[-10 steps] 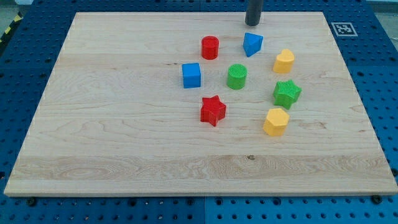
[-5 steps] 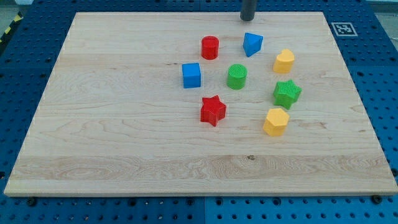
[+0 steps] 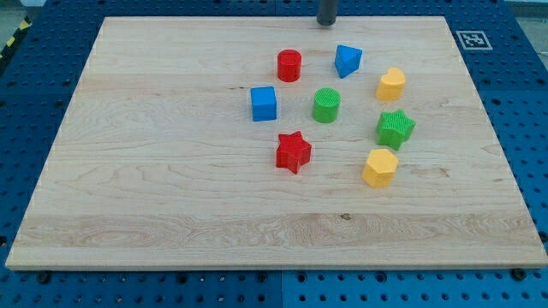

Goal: Move your arm towards top center

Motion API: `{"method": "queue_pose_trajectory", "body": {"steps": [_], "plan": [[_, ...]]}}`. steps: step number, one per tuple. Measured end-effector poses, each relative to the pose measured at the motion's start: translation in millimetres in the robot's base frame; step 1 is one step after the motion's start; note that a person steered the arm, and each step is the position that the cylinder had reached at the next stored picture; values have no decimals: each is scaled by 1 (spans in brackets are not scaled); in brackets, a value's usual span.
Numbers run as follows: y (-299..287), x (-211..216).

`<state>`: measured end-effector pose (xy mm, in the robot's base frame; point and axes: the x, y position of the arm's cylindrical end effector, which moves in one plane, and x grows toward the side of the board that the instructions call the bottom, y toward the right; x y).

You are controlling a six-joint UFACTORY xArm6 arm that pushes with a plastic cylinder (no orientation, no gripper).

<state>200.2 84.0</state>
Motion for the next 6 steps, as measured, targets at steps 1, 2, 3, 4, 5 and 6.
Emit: {"method": "queue_pose_trajectory", "body": {"steps": [1,2,3,4,5,6], "plan": [[-6,0],[-10,0],[-11,0],[-12,0],[-13,0],[-13,25]]}}
